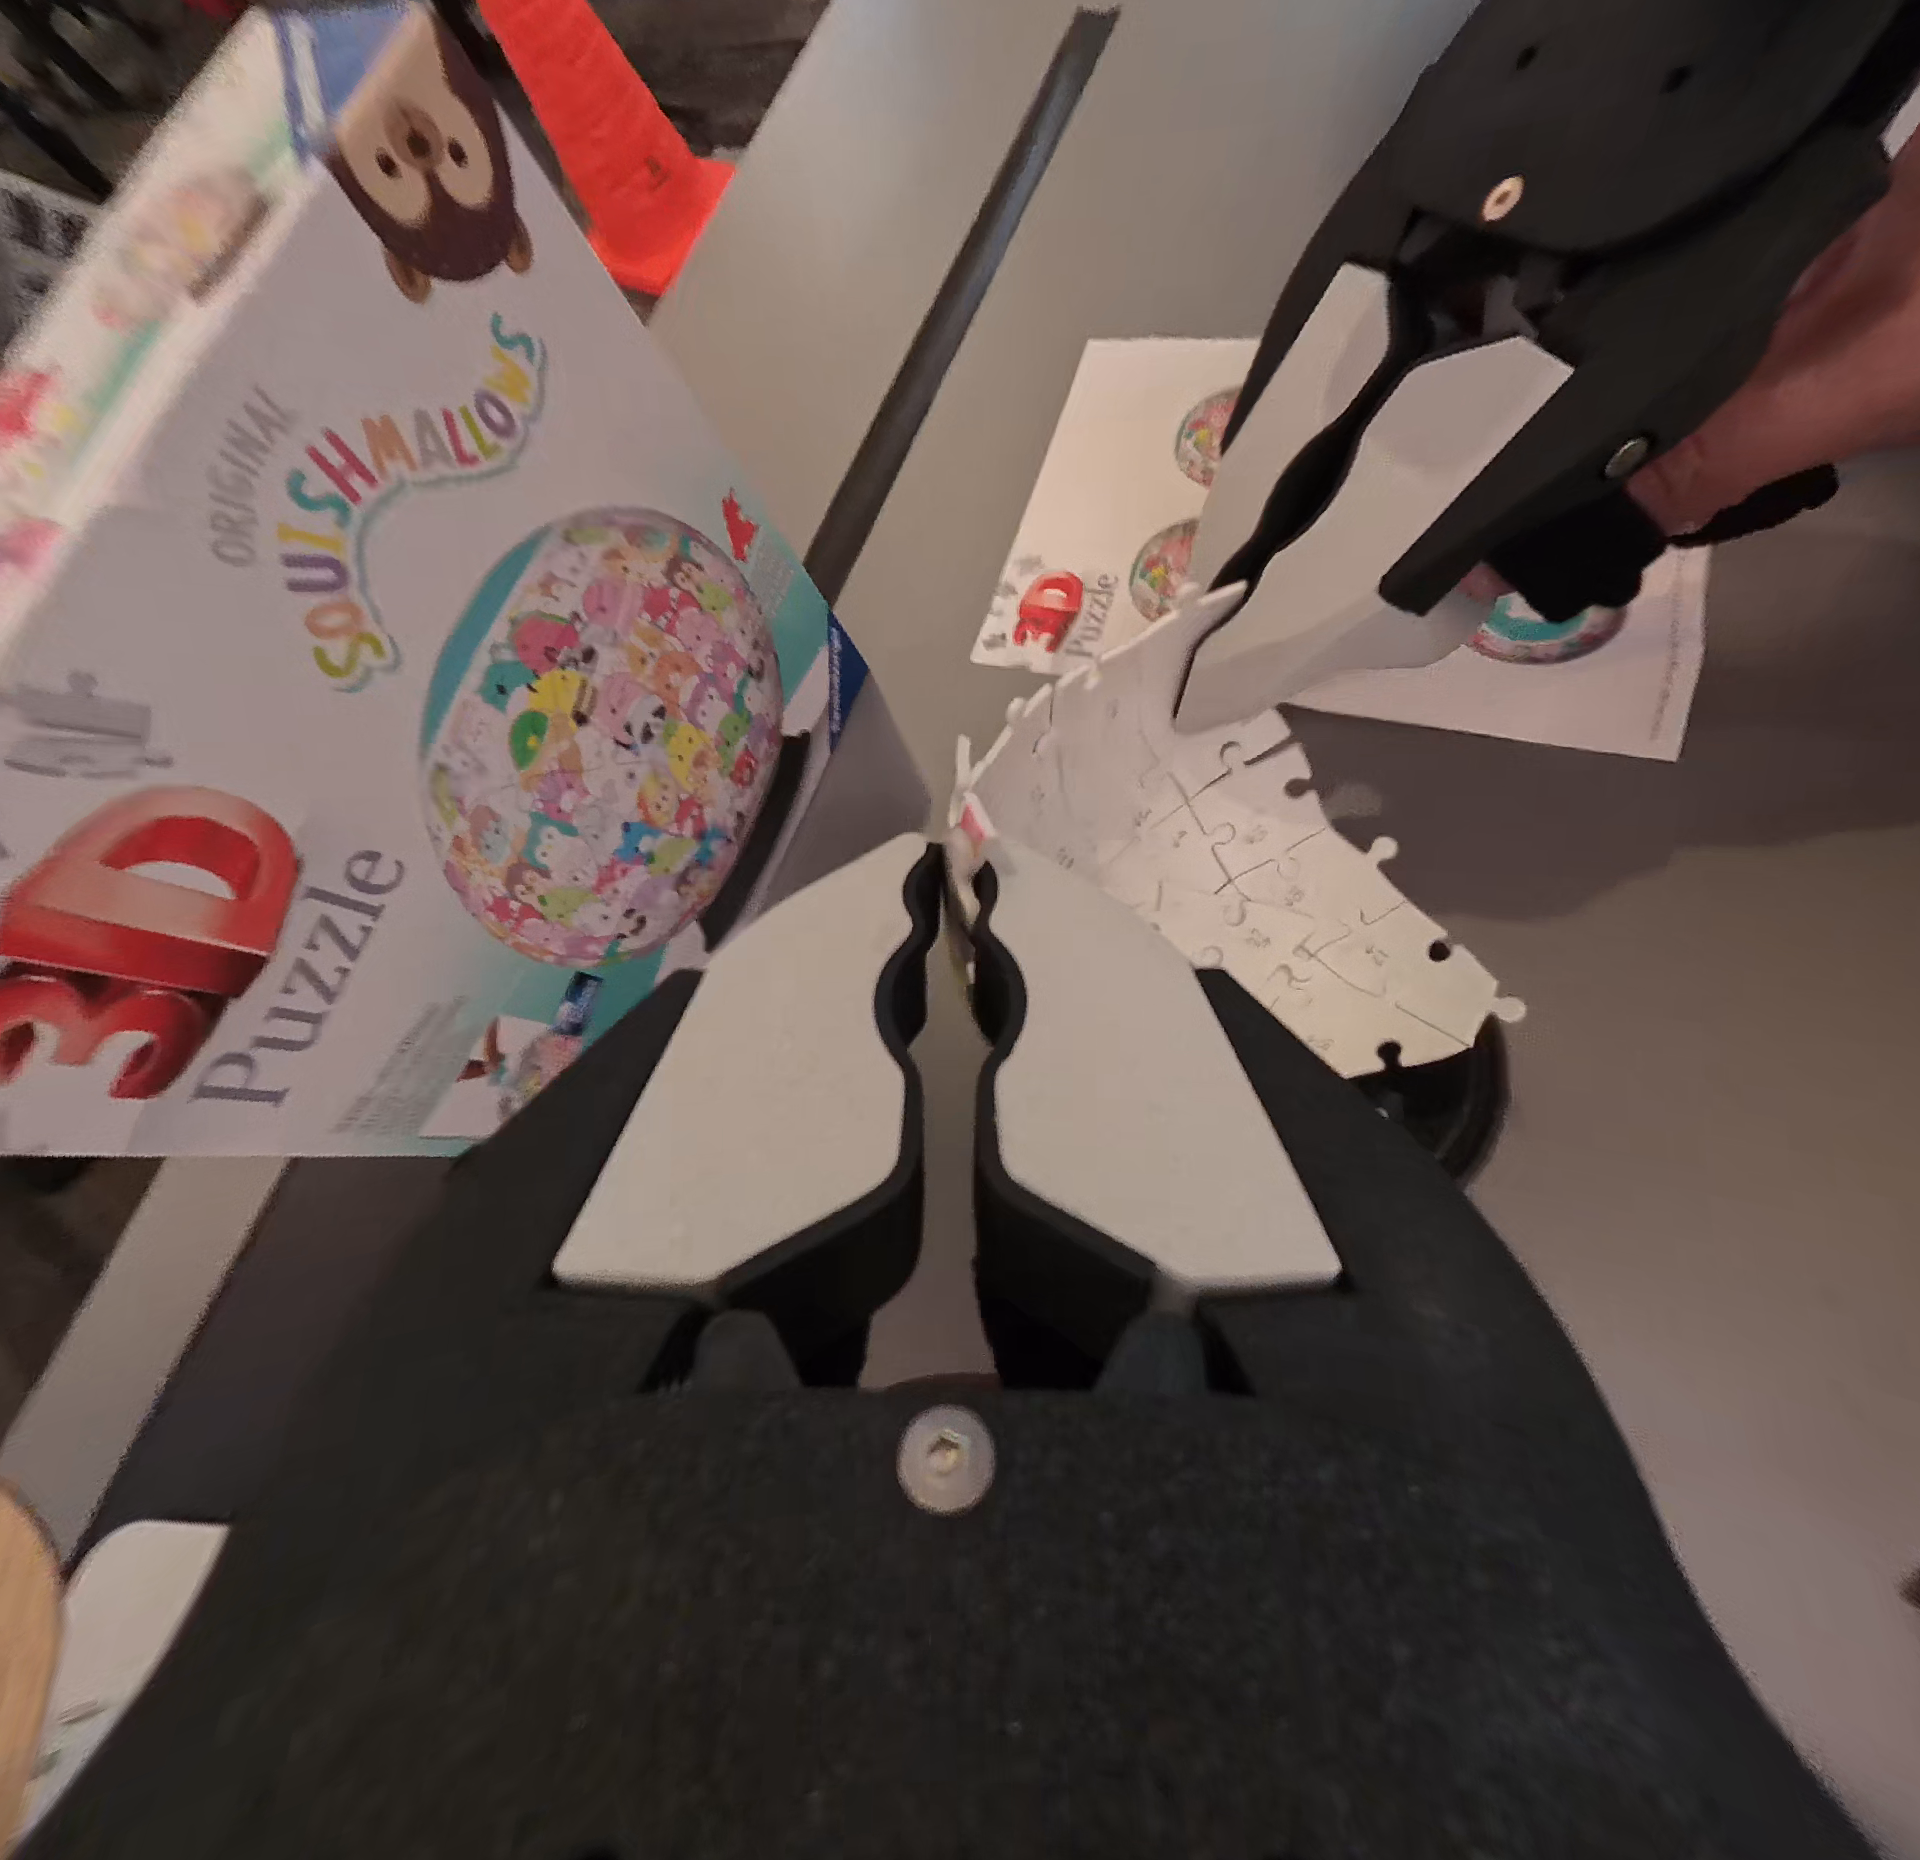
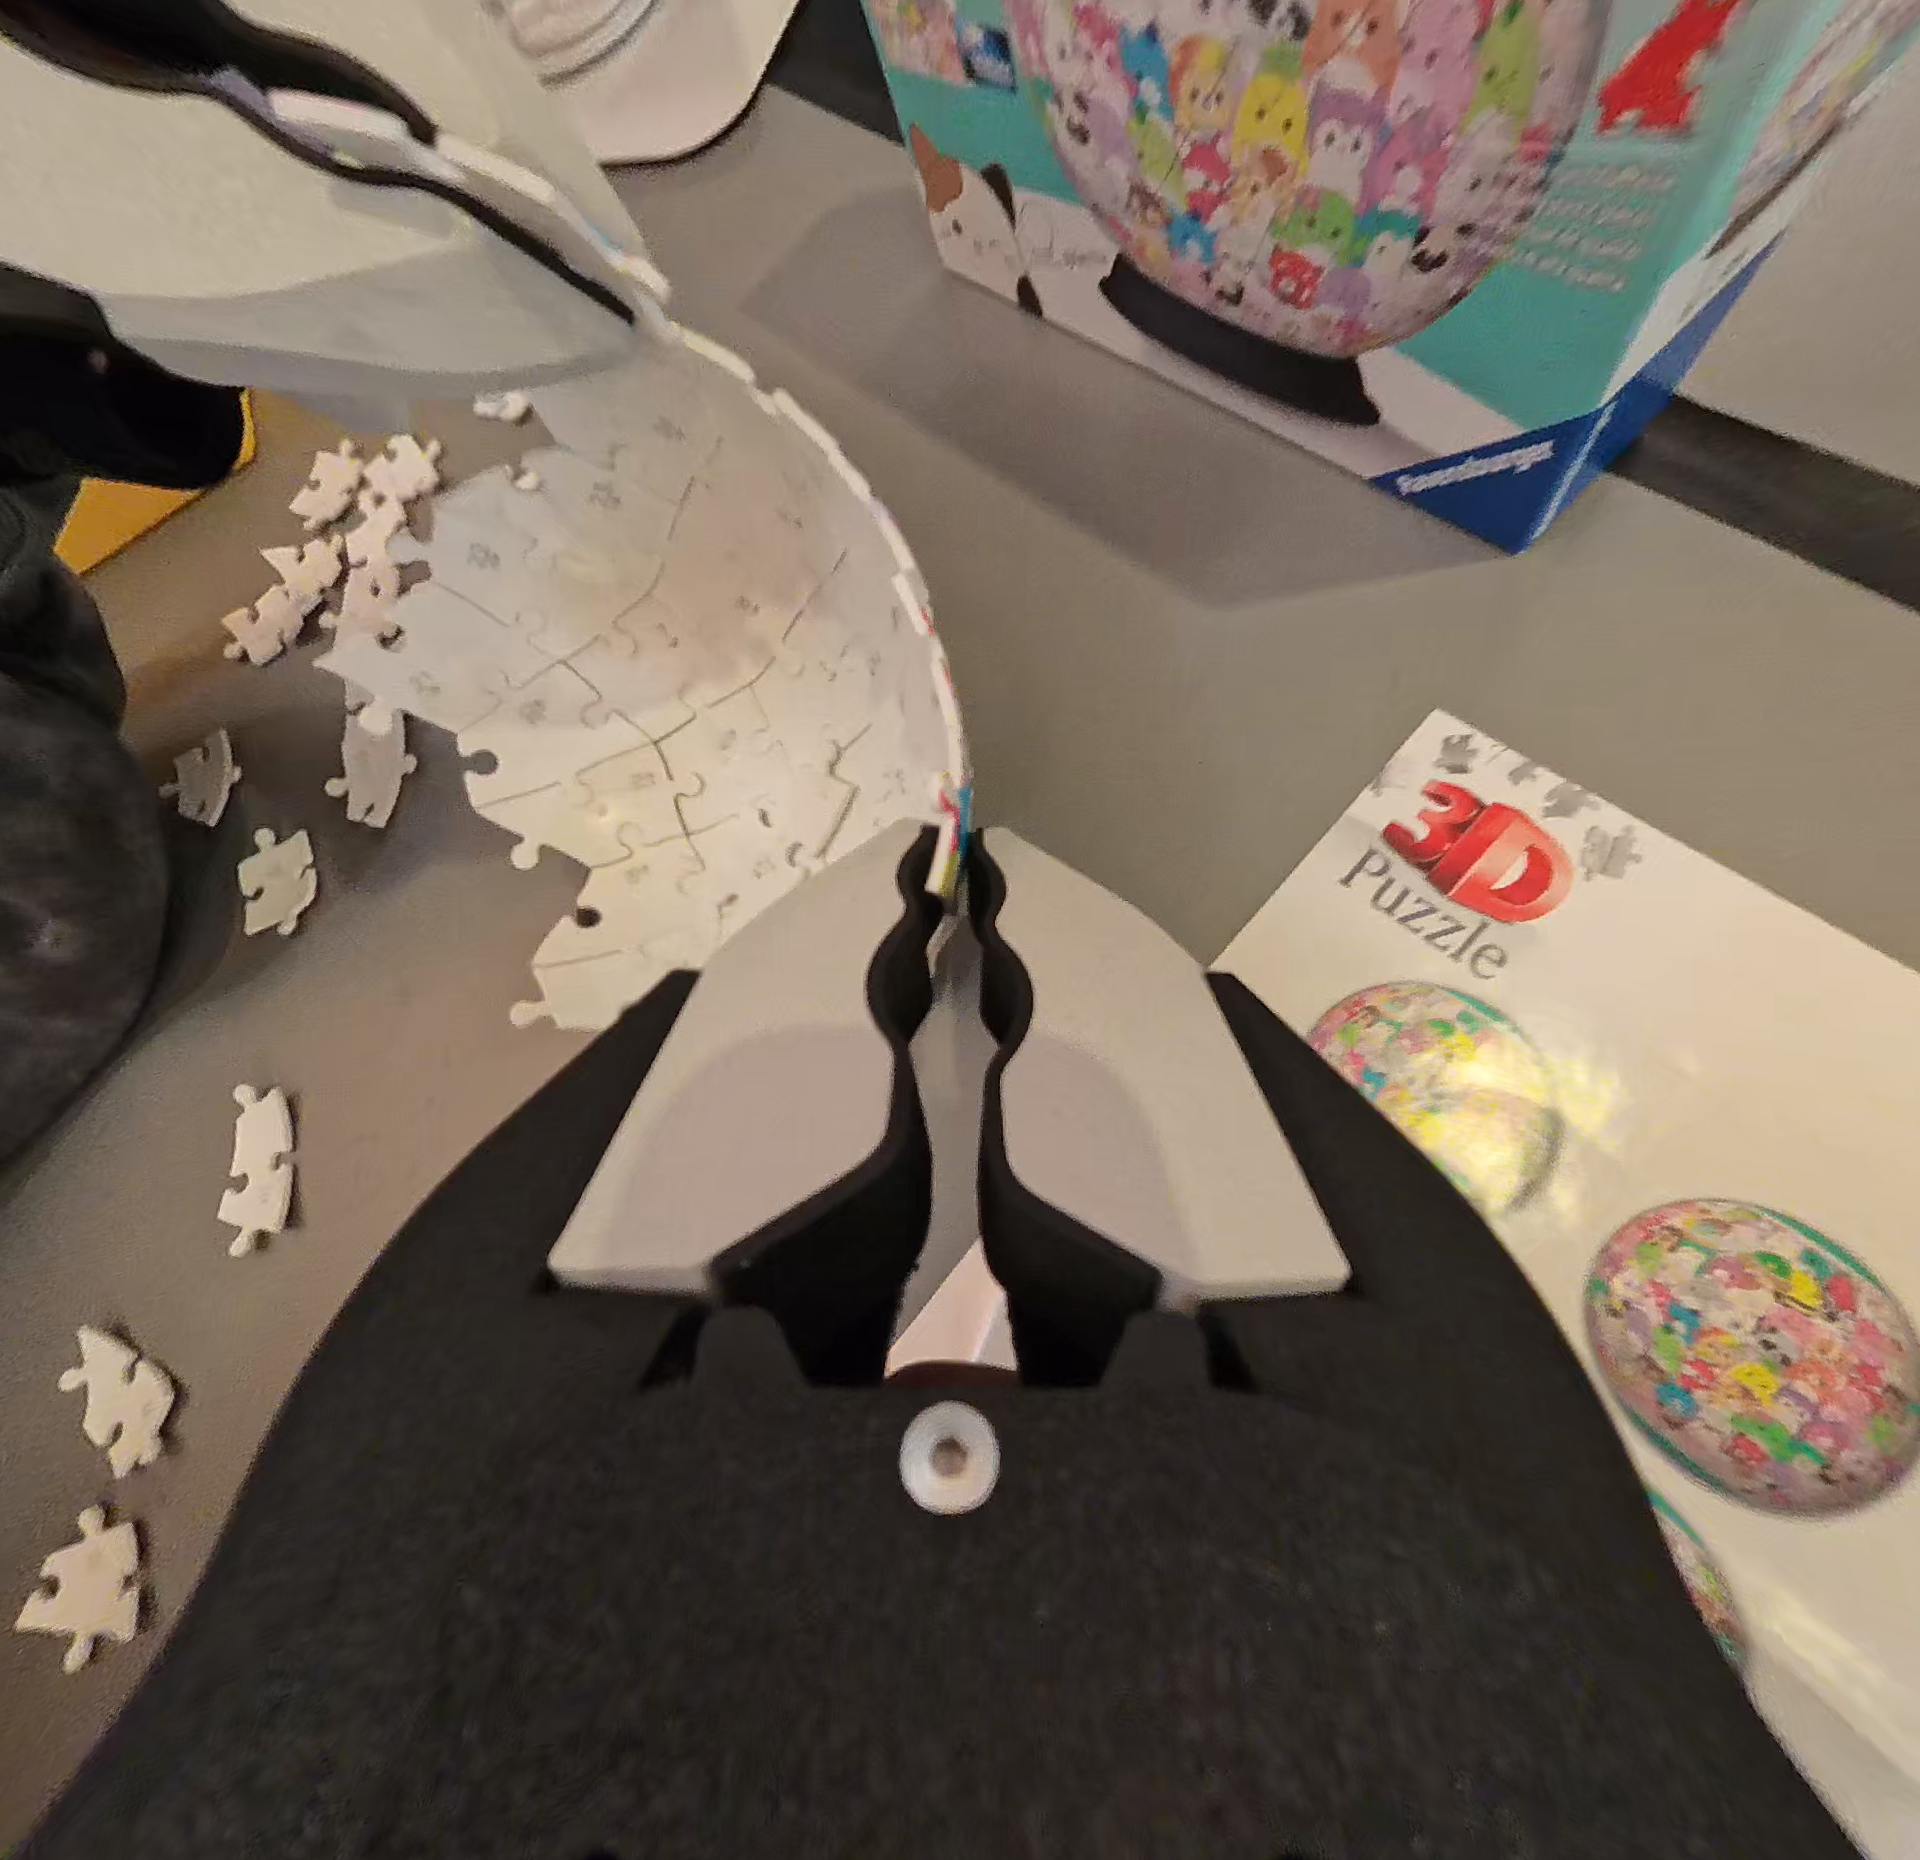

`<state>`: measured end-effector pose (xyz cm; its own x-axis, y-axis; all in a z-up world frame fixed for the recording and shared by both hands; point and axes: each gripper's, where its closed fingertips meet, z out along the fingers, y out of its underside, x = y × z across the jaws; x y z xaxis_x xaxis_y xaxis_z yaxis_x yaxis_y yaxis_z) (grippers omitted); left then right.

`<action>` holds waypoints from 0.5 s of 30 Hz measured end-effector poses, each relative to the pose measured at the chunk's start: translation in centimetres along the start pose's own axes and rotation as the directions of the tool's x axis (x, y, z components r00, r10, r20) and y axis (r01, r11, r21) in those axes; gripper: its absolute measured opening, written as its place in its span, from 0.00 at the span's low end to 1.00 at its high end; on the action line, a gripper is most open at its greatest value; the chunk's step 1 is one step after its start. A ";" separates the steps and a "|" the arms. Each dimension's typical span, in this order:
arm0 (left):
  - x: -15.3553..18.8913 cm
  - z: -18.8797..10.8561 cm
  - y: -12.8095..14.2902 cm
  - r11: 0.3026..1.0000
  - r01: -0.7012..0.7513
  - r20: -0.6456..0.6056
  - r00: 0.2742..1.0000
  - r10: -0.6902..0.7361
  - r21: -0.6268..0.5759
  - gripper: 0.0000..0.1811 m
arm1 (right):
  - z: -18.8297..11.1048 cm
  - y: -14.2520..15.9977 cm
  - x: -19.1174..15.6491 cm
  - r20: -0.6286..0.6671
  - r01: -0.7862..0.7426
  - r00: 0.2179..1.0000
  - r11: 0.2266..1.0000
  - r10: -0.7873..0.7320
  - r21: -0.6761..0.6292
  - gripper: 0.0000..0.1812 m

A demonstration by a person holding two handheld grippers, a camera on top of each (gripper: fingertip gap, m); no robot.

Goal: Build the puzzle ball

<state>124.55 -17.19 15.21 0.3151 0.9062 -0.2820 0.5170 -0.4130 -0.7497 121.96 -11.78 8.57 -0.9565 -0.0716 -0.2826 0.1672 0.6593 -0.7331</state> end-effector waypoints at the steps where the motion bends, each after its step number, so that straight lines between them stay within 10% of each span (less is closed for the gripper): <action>1: -0.3 -0.2 -0.5 1.000 -0.022 0.032 0.999 0.021 0.020 0.01 | -0.3 -0.4 0.2 -0.017 0.008 1.000 1.000 -0.008 0.024 0.02; 15: -1.9 -6.5 -8.1 0.903 -0.405 0.546 0.793 0.270 0.143 0.01 | -6.0 -9.5 -0.1 -0.315 0.388 0.906 0.854 -0.284 0.346 0.02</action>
<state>124.95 -16.19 25.70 -0.0449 0.6570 -0.7526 0.2254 -0.7273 -0.6483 119.00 -13.58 19.24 -0.9890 -0.0161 0.1470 -0.1457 0.2761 -0.9500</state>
